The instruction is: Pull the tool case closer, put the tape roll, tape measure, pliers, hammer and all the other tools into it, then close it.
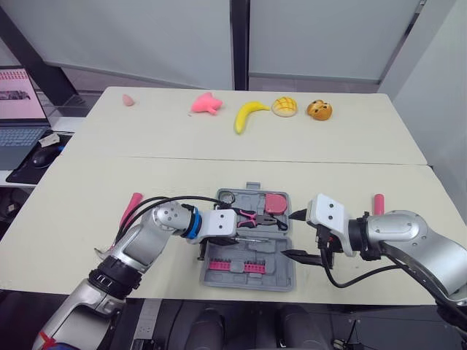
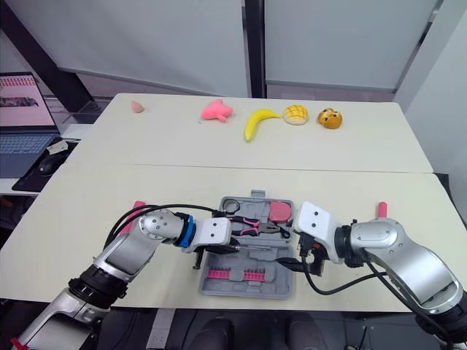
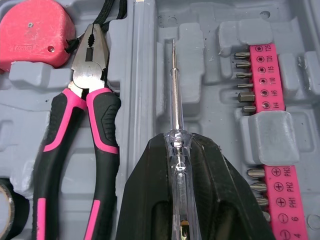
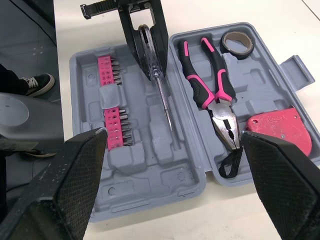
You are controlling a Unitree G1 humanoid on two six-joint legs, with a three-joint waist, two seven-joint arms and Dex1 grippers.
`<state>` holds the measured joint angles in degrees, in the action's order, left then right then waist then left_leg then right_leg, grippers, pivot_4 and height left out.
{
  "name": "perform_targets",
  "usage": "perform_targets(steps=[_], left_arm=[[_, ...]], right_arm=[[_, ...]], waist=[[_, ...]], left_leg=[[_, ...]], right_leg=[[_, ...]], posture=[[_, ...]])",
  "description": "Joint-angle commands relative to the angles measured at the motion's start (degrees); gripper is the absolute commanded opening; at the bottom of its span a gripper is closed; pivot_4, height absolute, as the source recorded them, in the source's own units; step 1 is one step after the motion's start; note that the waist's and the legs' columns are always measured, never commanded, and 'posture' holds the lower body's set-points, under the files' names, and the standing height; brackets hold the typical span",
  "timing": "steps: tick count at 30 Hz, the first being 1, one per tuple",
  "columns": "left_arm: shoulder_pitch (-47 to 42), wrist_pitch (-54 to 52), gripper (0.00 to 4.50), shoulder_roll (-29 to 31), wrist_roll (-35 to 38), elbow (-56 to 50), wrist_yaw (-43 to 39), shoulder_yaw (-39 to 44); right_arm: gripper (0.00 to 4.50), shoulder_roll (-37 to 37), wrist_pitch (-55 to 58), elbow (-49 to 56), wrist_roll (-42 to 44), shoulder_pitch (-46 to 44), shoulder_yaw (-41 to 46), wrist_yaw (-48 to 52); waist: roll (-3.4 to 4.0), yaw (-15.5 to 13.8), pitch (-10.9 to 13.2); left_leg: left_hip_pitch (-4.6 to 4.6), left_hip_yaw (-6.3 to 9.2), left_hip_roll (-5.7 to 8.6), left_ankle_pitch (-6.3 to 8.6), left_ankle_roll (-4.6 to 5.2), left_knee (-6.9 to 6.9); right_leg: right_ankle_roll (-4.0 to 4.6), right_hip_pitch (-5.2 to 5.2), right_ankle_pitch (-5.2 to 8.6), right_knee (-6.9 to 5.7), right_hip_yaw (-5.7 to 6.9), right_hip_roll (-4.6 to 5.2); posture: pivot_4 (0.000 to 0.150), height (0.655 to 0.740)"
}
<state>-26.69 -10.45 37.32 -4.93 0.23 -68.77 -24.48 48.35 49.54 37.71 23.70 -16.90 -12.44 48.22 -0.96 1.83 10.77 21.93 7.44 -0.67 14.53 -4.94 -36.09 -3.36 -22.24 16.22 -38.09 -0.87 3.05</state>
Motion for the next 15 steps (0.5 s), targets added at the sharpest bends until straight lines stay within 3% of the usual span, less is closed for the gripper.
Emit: perform_targets(steps=[1,15], left_arm=[[-0.4,0.0,0.23,-0.5,-0.5,-0.5,0.5,-0.2],[0.3,-0.9,0.23,-2.1,-1.3,-0.8,1.2,-0.9]], right_arm=[[4.50,0.7,0.1,1.9,0.1,-0.4,0.8,-0.3],[4.50,1.0,0.8,2.2,0.2,-1.0,0.7,-0.2]], waist=[[0.00,0.0,0.0],[0.00,0.0,0.0]], left_leg=[[0.00,0.00,0.00,0.00,0.00,0.00],[0.00,0.00,0.00,0.00,0.00,-0.03]], right_leg=[[0.00,0.00,0.00,0.00,0.00,0.00],[0.00,0.01,-0.01,-0.03,0.00,0.00]], posture=[[0.150,0.7369],[0.150,0.7369]])
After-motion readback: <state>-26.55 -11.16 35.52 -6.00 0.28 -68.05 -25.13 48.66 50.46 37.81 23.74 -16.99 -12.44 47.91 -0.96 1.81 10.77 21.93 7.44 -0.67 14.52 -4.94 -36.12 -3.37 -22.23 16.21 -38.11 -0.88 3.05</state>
